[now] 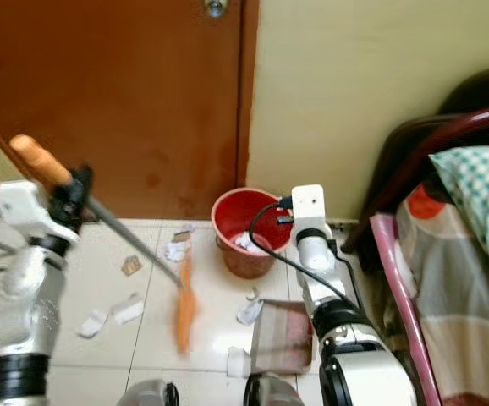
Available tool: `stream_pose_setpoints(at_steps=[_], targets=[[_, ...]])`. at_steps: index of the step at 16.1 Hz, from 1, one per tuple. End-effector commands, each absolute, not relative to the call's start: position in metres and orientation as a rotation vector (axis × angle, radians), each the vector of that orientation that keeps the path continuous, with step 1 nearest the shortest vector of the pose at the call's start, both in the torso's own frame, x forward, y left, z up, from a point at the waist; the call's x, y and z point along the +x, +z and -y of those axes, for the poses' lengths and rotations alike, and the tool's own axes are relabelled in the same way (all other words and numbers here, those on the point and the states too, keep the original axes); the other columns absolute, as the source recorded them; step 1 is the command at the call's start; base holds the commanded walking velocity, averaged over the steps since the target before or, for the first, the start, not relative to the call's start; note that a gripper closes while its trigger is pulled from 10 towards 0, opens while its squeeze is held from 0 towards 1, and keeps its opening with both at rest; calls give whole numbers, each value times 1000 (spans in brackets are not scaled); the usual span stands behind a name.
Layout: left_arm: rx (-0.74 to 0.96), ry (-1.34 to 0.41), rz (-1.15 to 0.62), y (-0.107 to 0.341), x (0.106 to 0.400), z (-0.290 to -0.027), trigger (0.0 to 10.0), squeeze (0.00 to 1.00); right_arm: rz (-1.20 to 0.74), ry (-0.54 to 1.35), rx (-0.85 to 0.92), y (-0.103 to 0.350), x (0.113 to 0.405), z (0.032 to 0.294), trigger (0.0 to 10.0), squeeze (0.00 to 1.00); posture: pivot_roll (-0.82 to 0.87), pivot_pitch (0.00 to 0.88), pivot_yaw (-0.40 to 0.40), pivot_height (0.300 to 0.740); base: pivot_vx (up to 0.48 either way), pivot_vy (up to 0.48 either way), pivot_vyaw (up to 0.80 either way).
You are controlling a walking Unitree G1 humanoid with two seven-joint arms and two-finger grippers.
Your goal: Sweep floor
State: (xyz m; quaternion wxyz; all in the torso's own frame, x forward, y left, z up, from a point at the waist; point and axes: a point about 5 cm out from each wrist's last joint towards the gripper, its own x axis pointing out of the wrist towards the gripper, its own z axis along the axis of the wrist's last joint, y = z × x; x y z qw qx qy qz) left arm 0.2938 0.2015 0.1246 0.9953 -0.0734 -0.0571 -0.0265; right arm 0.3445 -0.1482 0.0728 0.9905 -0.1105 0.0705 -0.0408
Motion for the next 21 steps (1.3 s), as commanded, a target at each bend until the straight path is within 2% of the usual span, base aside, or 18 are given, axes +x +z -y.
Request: stream_pose_setpoints(at_steps=[1, 3, 5, 6, 8, 11, 12, 15, 18, 21], targets=[[-173, -130, 64, 110, 296, -178, 10000, 0, -165, -71, -231, 70, 344, 147, 10000, 0, 64, 93, -59, 740, 0, 0, 0], [-196, -185, 45, 105, 301, -163, 10000, 0, -169, -64, -228, 70, 344, 145, 10000, 0, 65, 90, -62, 740, 0, 0, 0], [-252, -392, 27, 111, 309, -115, 10000, 0, -174, -58, -222, 70, 345, 142, 10000, 0, 57, 85, -58, 740, 0, 0, 0], [-288, -446, 42, 118, 309, -102, 10000, 0, -177, -57, -220, 69, 345, 141, 10000, 0, 53, 84, -55, 740, 0, 0, 0], [-346, -424, 108, 135, 316, -97, 10000, 0, -183, -48, -213, 68, 344, 139, 10000, 0, 49, 86, -48, 740, 0, 0, 0], [-448, -264, 175, 151, 327, -121, 10000, 0, -191, -34, -210, 67, 344, 136, 10000, 0, 53, 89, -47, 740, 0, 0, 0], [-461, -149, 216, 159, 332, -144, 10000, 0, -197, -25, -205, 66, 344, 135, 10000, 0, 63, 92, -50, 740, 0, 0, 0], [-492, 13, 274, 173, 337, -181, 10000, 0, -206, -6, -194, 65, 344, 131, 10000, 0, 70, 94, -50, 740, 0, 0, 0], [-467, 58, 316, 186, 334, -202, 10000, 0, -213, 5, -179, 63, 343, 129, 10000, 0, 74, 96, -44, 740, 0, 0, 0], [-305, 46, 314, 185, 314, -221, 10000, 0, -232, 48, -123, 61, 341, 128, 10000, 0, 82, 103, -39, 740, 0, 0, 0]])
